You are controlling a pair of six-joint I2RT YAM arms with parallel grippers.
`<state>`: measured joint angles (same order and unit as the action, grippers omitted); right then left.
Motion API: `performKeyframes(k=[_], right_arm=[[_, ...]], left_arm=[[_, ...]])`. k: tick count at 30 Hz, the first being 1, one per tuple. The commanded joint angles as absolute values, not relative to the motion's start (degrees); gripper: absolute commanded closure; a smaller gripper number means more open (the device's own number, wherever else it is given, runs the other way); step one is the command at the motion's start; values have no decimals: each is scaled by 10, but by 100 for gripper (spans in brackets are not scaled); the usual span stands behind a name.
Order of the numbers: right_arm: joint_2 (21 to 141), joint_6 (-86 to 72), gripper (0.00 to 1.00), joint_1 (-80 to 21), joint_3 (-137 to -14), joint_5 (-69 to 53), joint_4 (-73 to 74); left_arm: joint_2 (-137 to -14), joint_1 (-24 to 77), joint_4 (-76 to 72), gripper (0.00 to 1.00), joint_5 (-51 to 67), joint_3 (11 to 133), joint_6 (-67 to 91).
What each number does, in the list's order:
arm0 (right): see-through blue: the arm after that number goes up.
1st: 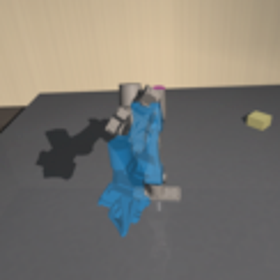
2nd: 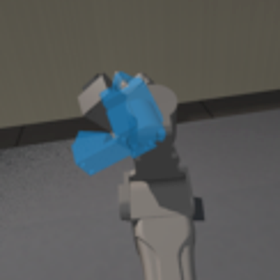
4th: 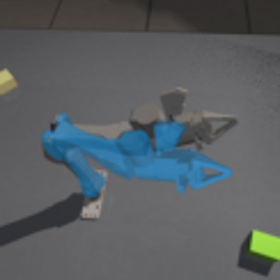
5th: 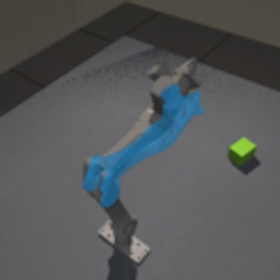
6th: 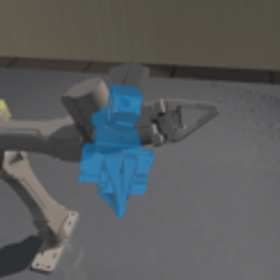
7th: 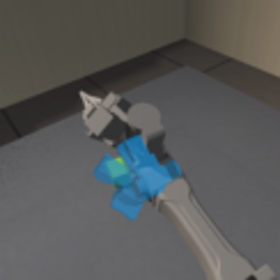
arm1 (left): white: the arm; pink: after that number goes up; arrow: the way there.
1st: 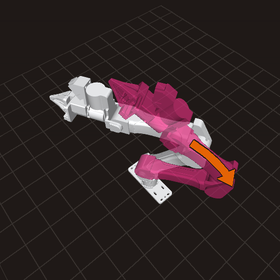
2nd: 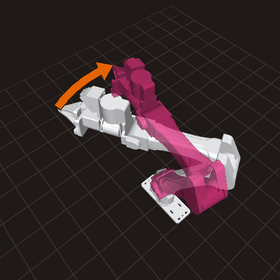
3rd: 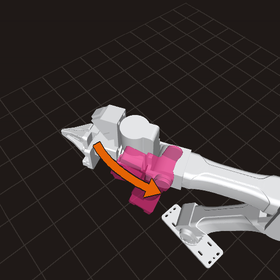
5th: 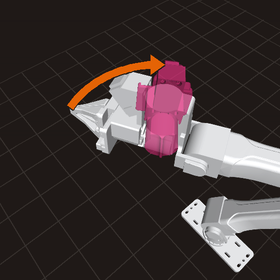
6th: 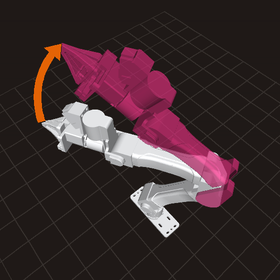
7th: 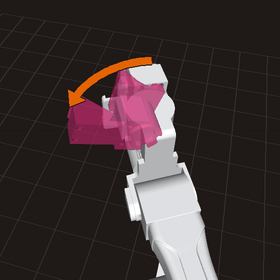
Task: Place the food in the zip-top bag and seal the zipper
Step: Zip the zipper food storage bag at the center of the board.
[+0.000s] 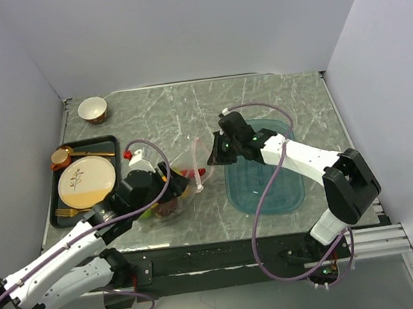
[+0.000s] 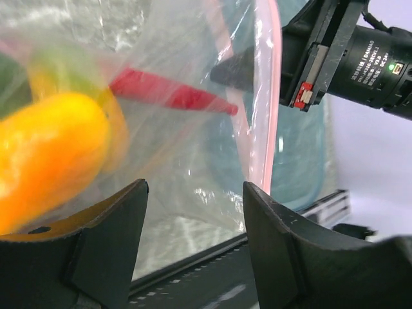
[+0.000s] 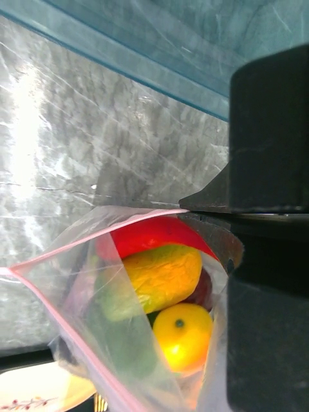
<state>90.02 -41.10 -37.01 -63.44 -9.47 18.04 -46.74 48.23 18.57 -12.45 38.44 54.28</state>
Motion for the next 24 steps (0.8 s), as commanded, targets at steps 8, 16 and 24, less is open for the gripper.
performKeyframes(k=[8,16,24], right_arm=[[880,-421,100,-362,-655,-101,167],[865,-431,100,-363,-639,-105,158],[853,-432,100,-364,-630,-106,156]], left_arm=[[-432,537,175,32,-155,357,763],[-408,541,109,33,-166,291,851],[-403,541,41,35,-172,250,900]])
